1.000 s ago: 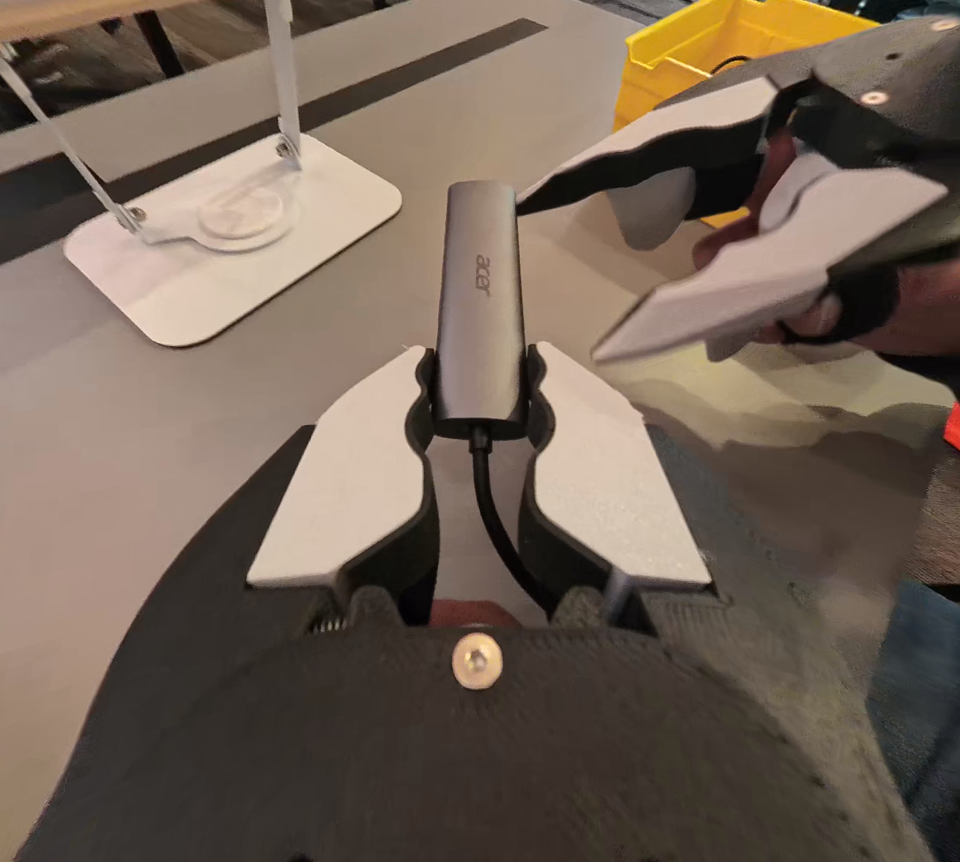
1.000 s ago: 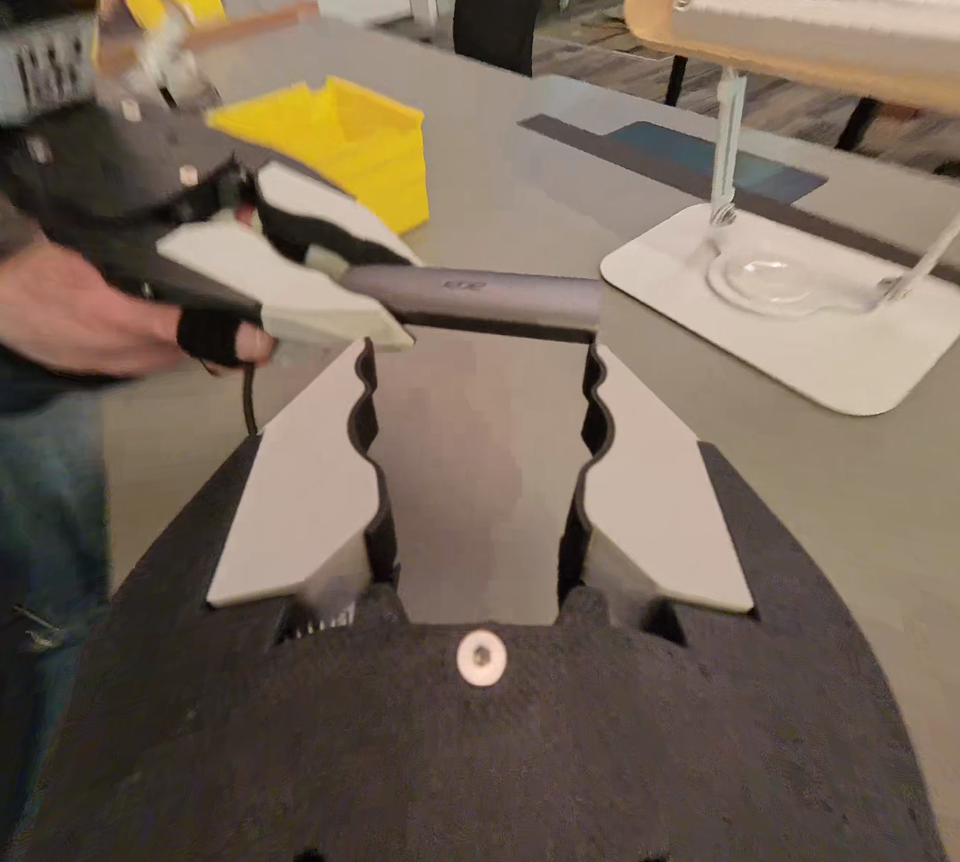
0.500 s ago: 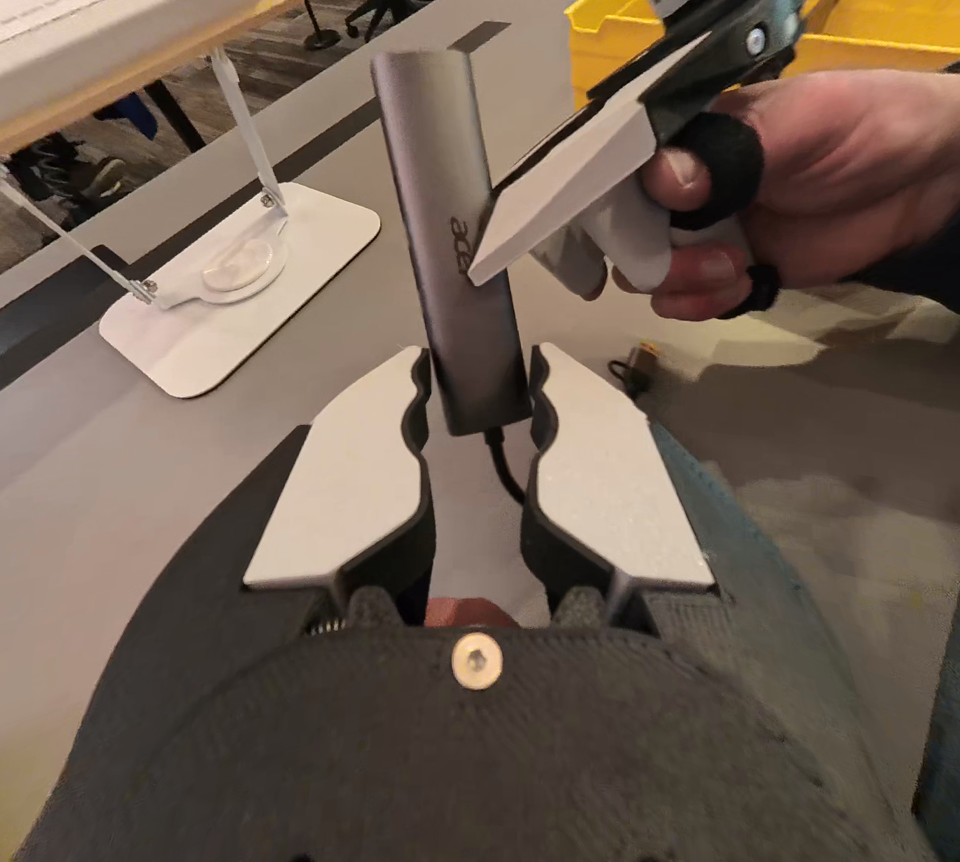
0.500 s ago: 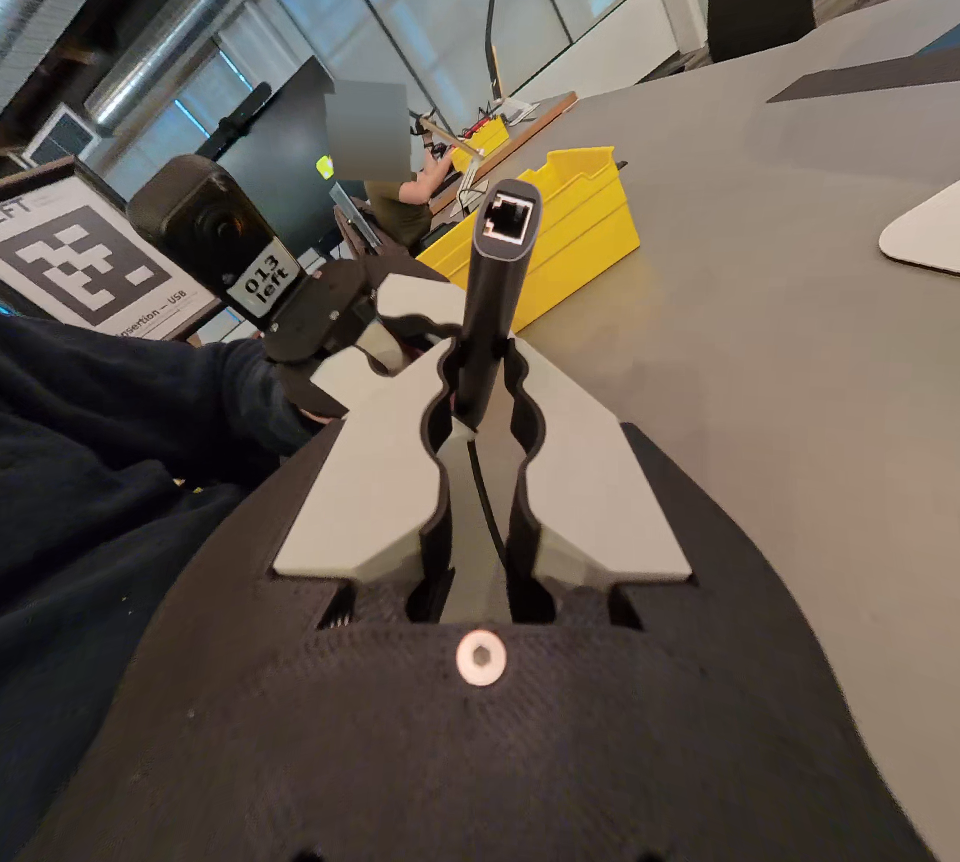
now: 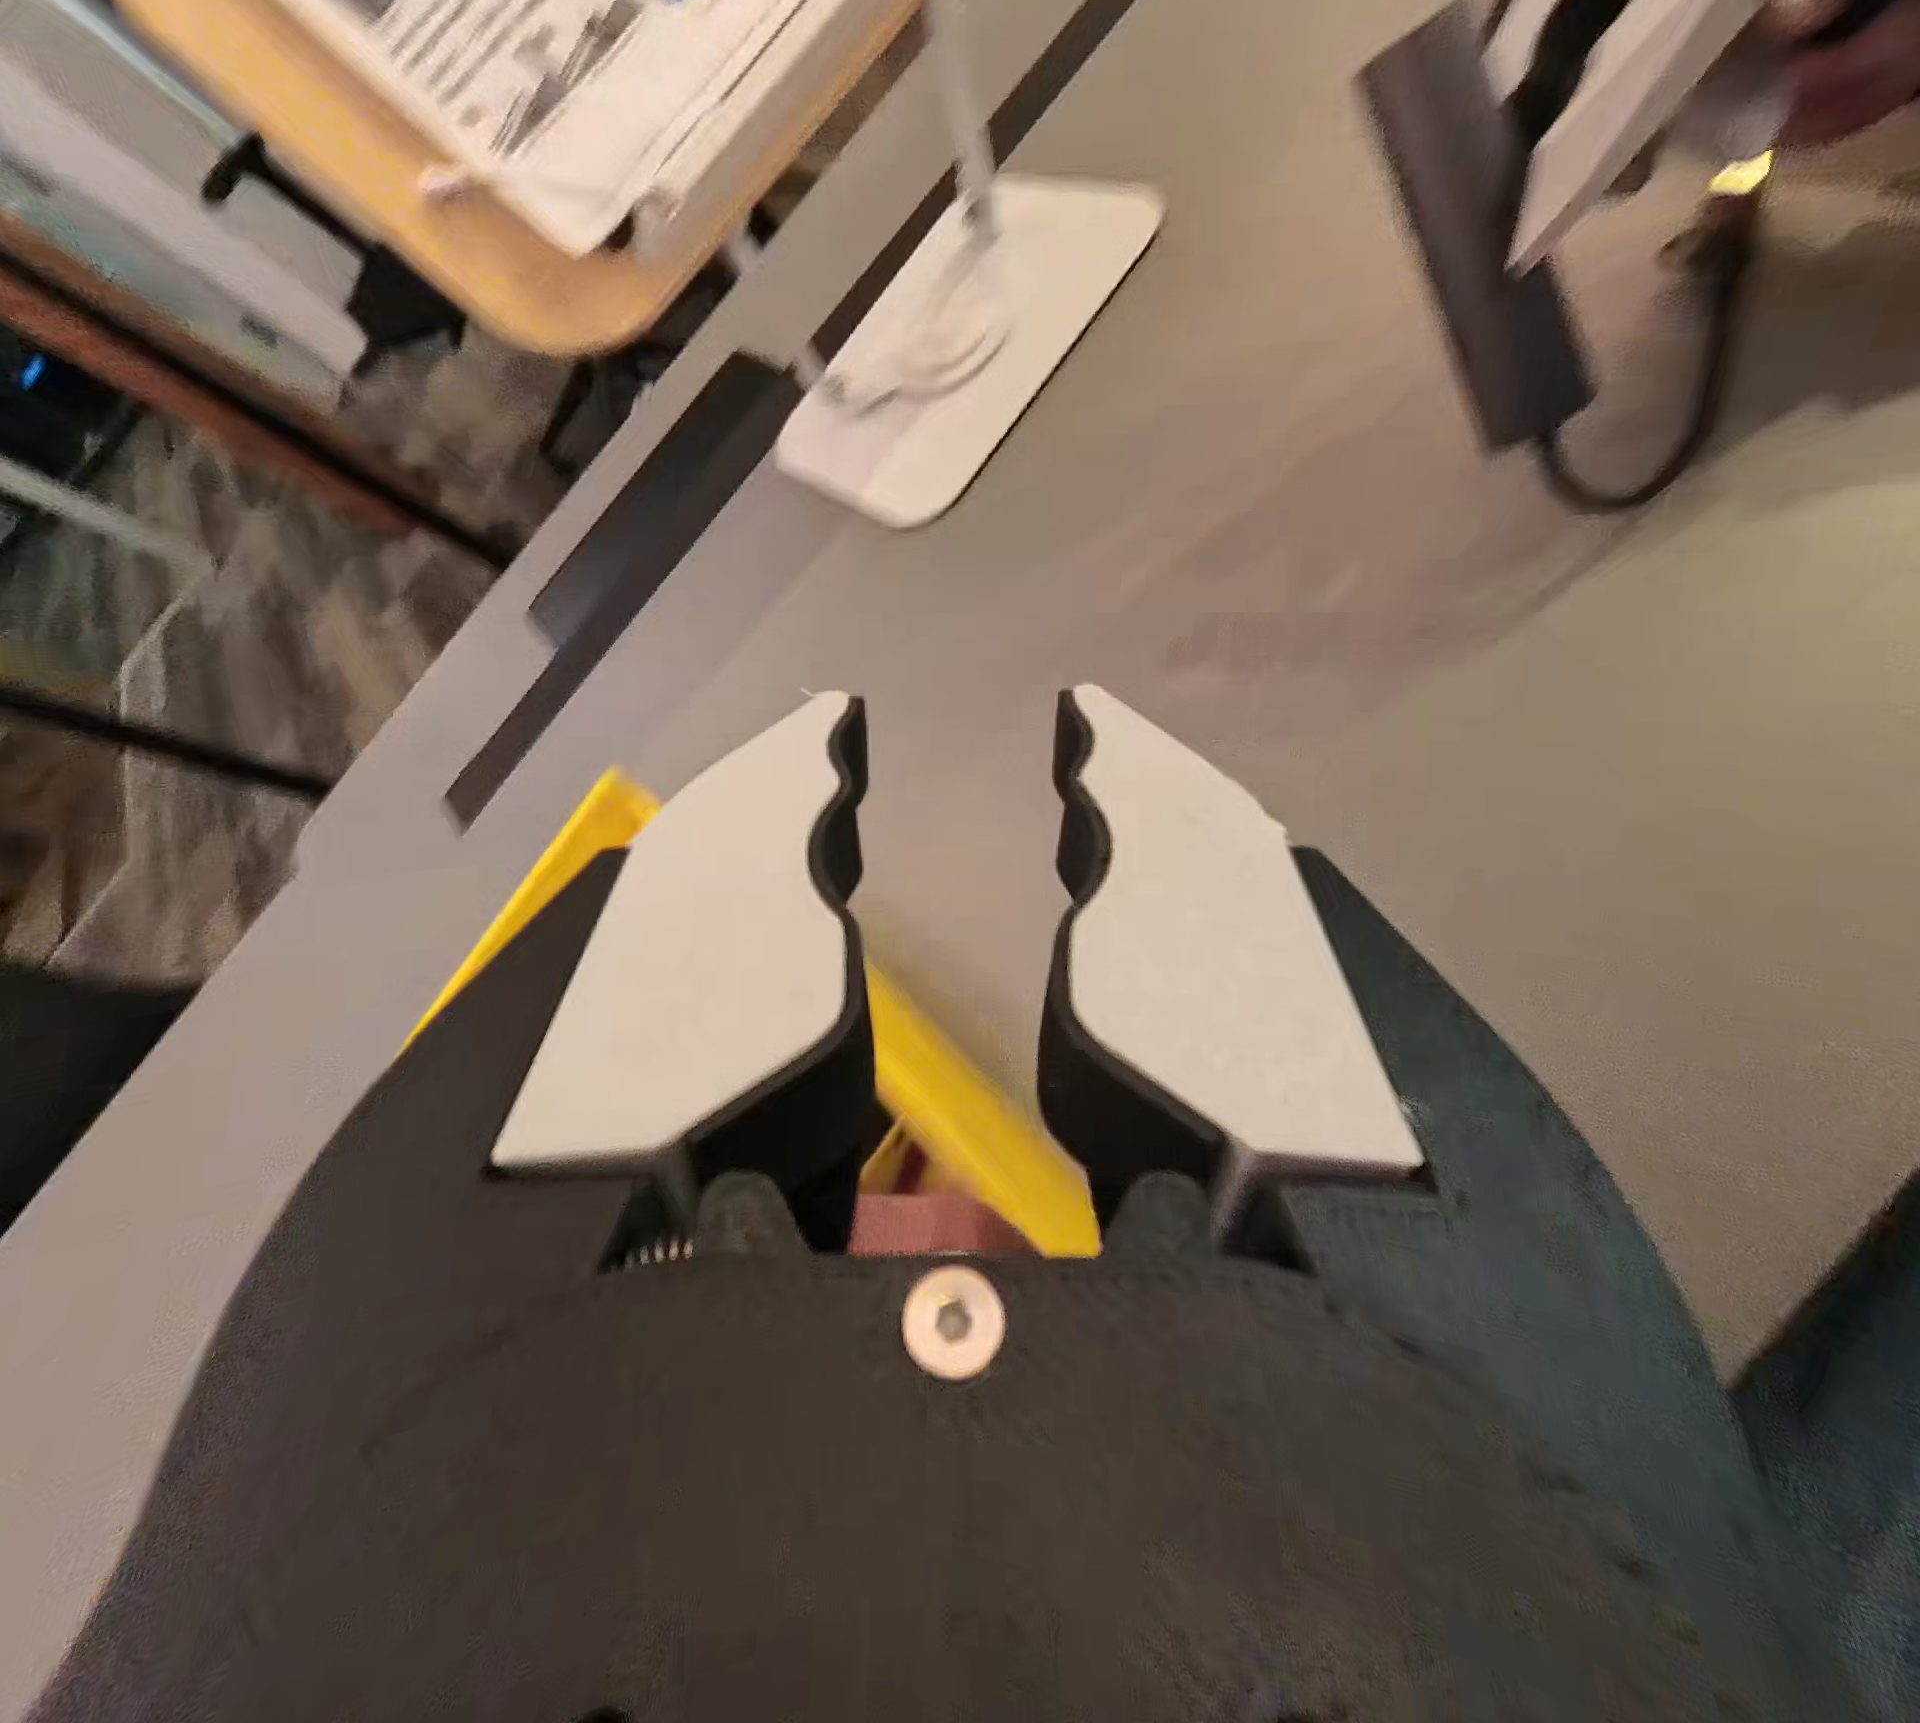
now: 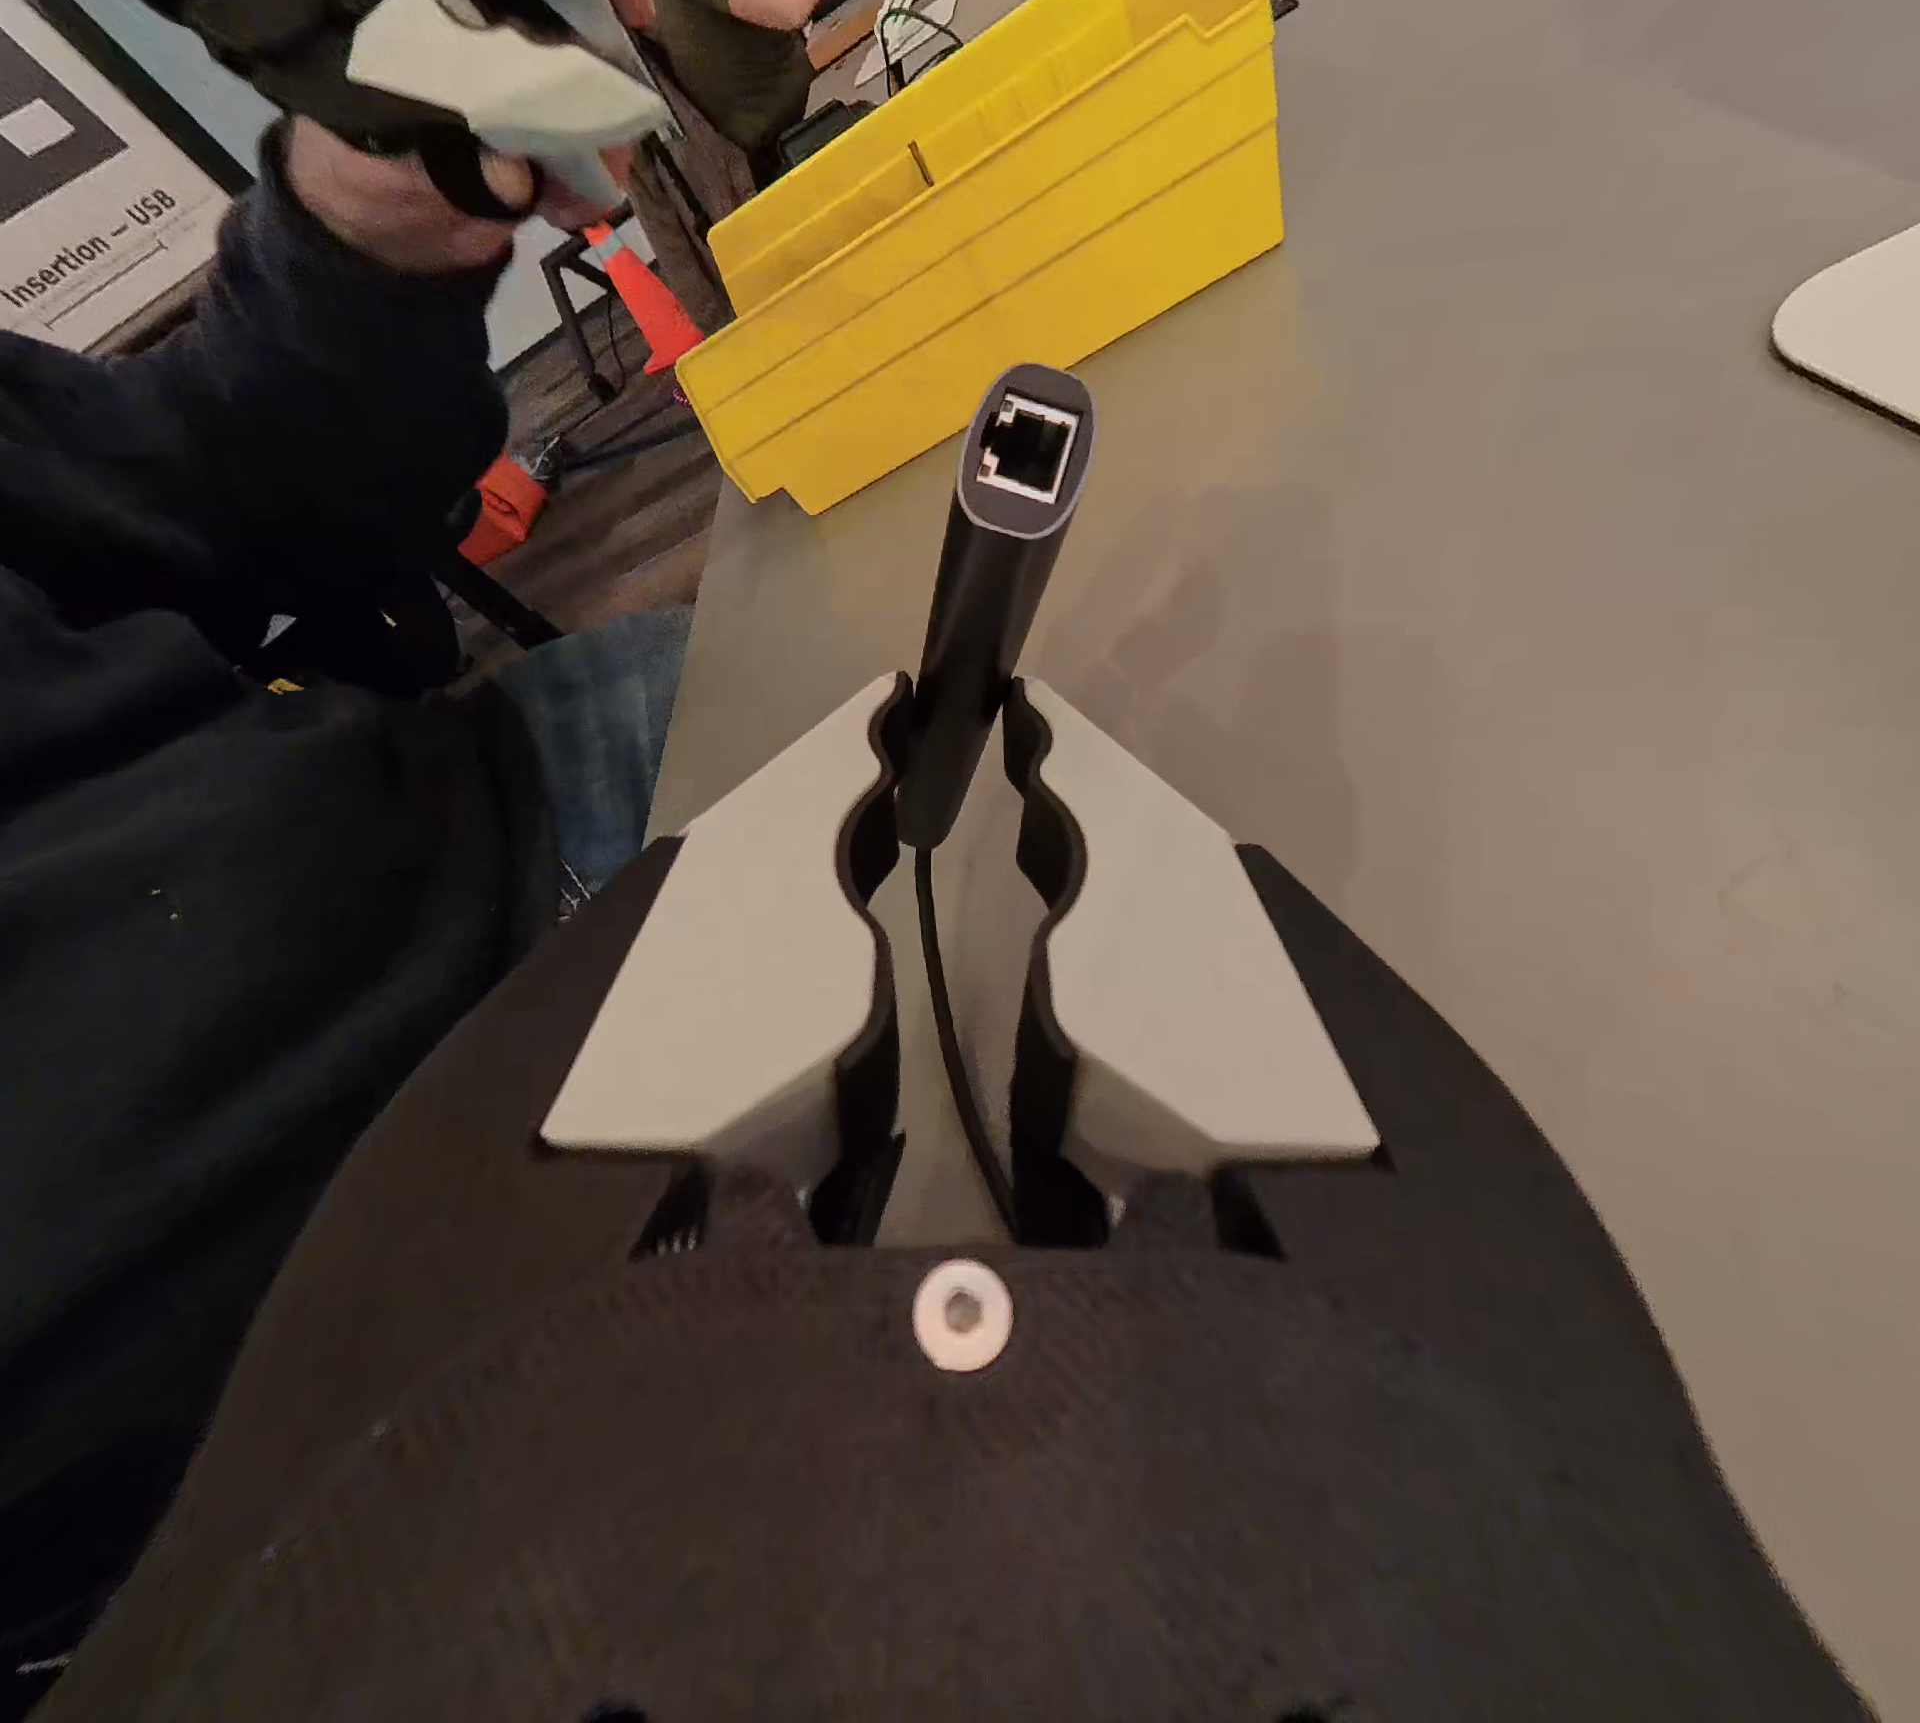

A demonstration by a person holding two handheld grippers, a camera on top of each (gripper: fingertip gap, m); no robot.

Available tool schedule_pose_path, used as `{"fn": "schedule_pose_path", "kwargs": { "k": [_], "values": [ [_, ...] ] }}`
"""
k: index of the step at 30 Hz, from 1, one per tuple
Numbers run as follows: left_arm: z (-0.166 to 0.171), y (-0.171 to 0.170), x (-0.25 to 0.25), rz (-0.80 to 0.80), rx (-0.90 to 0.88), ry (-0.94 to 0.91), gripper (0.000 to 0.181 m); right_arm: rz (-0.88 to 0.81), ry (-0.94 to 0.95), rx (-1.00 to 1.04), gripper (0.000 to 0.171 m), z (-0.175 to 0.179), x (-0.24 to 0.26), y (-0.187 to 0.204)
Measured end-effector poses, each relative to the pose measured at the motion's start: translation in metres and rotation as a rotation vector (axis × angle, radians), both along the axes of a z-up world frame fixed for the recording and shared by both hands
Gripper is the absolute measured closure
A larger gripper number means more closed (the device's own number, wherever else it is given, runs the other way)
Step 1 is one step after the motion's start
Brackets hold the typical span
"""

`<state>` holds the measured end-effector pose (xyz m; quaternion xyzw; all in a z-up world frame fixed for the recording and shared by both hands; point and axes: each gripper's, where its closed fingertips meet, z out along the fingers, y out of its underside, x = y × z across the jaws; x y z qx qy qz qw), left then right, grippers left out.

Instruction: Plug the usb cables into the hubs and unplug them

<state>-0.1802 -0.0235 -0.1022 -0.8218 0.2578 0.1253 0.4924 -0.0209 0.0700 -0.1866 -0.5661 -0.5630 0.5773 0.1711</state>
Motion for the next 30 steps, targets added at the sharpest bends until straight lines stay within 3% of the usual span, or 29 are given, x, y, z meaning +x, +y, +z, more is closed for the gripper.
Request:
{"fn": "schedule_pose_path", "kwargs": {
  "k": [3,6,11,19,30],
  "values": [
    [-0.01,-0.037,-0.072,0.121,-0.181,0.1,0.149,-0.016,0.013,-0.02,0.156,-0.003,-0.001,0.007],
    [-0.051,-0.071,-0.133,0.214,-0.405,0.16,0.148,-0.023,0.022,-0.016,0.156,-0.006,-0.004,0.009],
    [-0.112,-0.087,-0.193,0.308,-0.573,0.217,0.159,-0.018,0.02,-0.028,0.156,-0.015,-0.008,0.008],
    [-0.162,-0.083,-0.205,0.243,-0.789,0.243,0.167,-0.023,0.036,-0.049,0.156,-0.02,-0.008,0.011],
    [-0.16,-0.083,-0.179,0.069,-0.875,0.101,0.149,-0.01,0.061,-0.056,0.156,-0.019,-0.007,0.011]
  ]
}}
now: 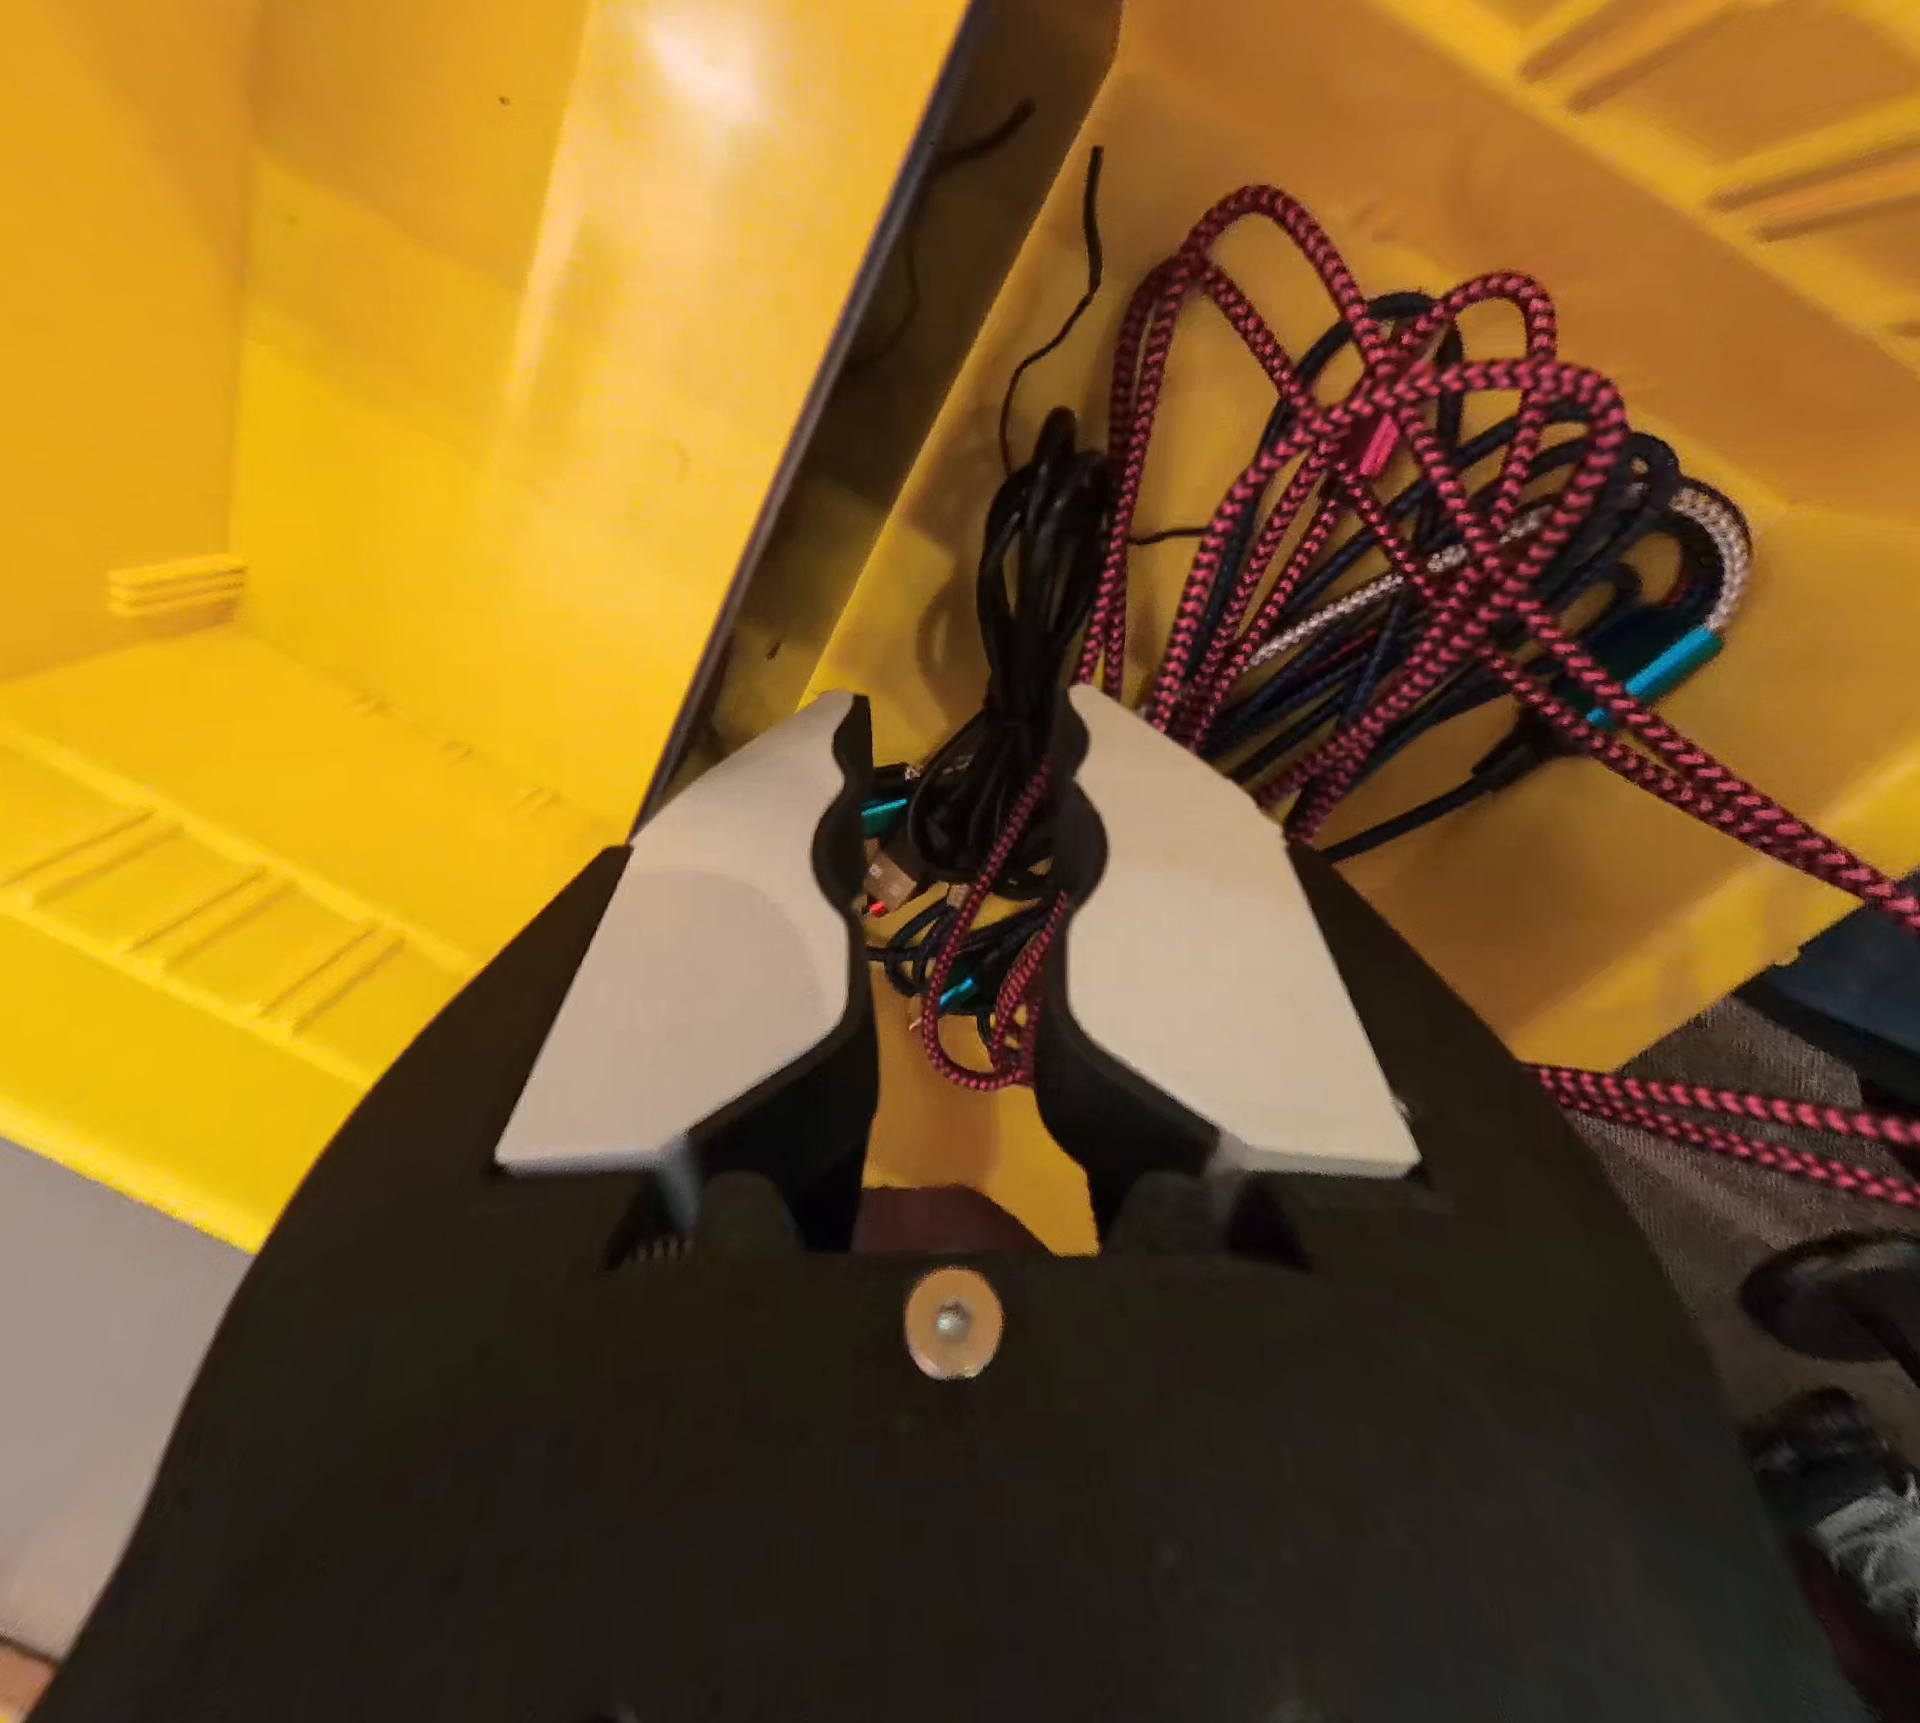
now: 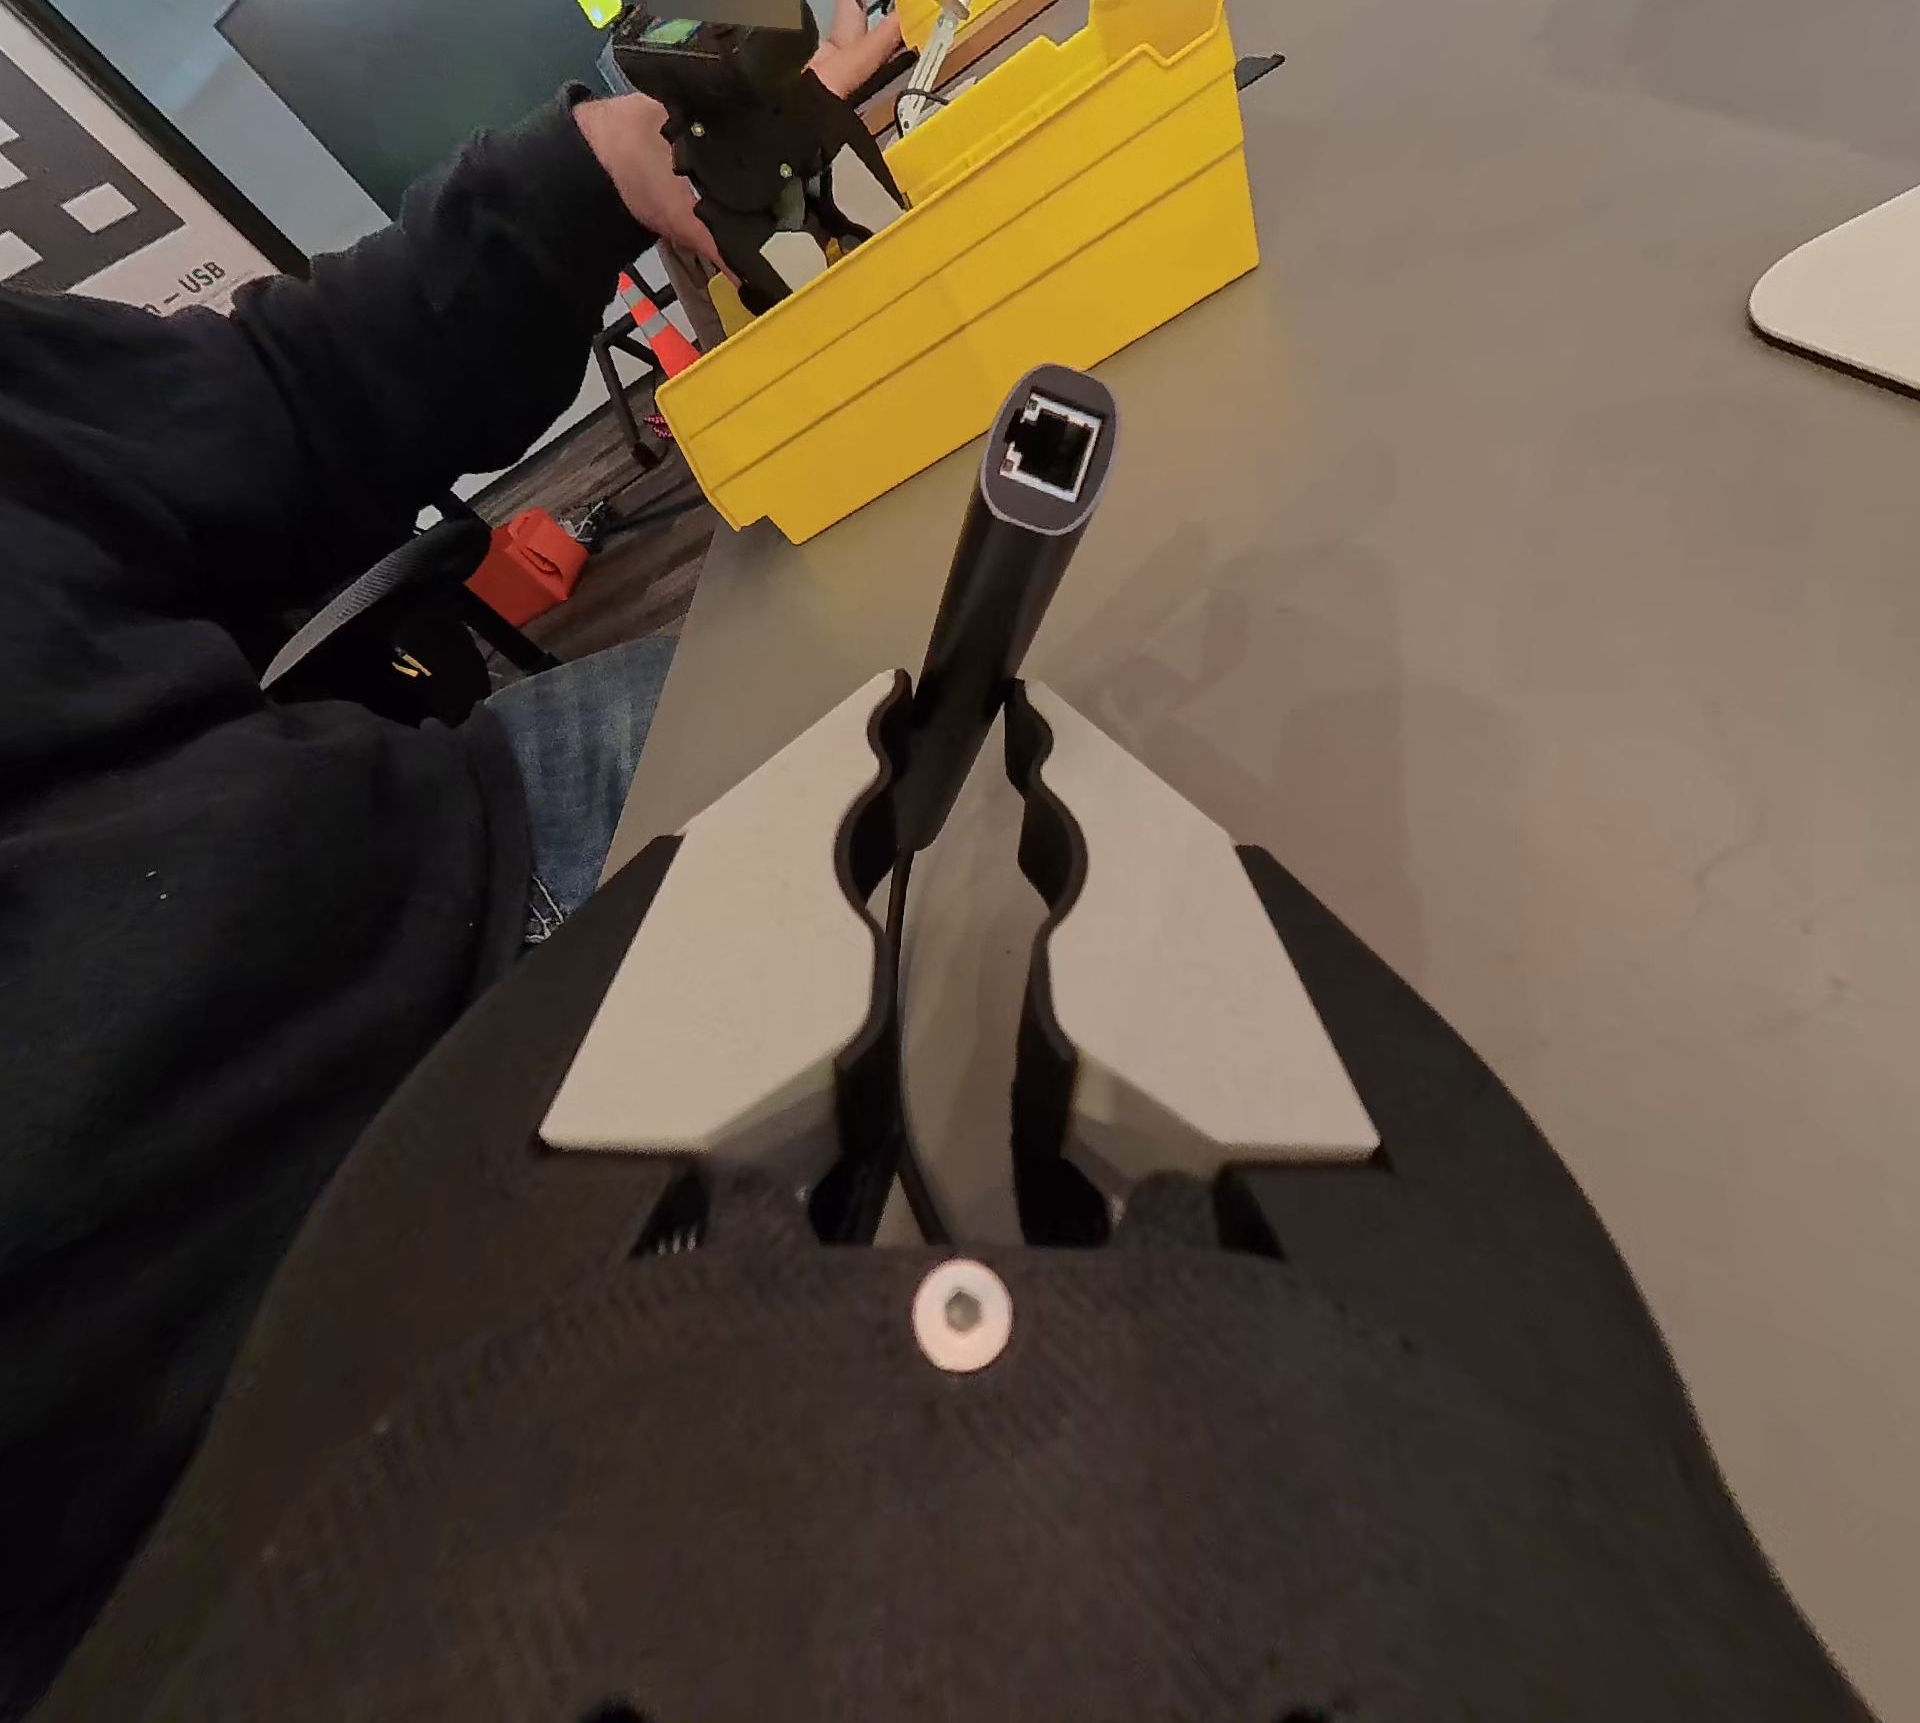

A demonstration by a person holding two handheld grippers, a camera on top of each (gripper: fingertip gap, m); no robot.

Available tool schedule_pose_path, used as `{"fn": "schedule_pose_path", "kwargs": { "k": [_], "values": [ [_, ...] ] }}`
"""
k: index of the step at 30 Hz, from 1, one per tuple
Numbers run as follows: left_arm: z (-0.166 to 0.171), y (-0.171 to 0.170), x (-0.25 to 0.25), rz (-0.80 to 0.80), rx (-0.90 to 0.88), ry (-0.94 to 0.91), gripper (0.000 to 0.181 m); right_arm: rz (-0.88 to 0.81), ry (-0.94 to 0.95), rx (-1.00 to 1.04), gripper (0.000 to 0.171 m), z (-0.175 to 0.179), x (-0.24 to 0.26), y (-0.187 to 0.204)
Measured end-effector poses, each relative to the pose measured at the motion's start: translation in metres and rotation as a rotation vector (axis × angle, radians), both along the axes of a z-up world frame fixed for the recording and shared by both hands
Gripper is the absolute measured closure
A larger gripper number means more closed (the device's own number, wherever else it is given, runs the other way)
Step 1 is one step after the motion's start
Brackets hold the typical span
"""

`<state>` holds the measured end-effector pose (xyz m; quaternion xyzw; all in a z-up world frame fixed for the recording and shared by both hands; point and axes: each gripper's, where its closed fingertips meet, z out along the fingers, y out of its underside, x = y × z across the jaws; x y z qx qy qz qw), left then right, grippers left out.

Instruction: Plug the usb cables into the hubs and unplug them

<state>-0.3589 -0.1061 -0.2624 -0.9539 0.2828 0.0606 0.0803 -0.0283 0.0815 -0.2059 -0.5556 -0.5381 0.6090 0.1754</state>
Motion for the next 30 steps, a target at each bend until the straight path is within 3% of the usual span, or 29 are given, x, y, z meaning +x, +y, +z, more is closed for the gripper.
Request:
{"fn": "schedule_pose_path", "kwargs": {
  "k": [10,15,22,27,30],
  "values": [
    [-0.013,-0.005,0.01,-0.073,-0.082,-0.019,0.166,0.0,0.005,0.01,0.156,0.0,0.0,-0.001],
    [-0.005,0.002,-0.005,-0.047,0.015,0.06,0.175,-0.003,0.017,0.013,0.156,0.002,0.001,-0.001],
    [0.051,0.008,-0.013,0.0,0.226,0.115,0.175,0.003,0.029,0.012,0.156,0.003,0.002,-0.001],
    [0.108,0.016,-0.004,-0.056,0.364,0.185,0.175,0.005,0.041,0.002,0.156,0.005,0.004,-0.001],
    [0.14,0.033,0.03,-0.172,0.449,0.201,0.175,0.004,0.044,0.002,0.156,0.006,0.004,0.0]
  ]
}}
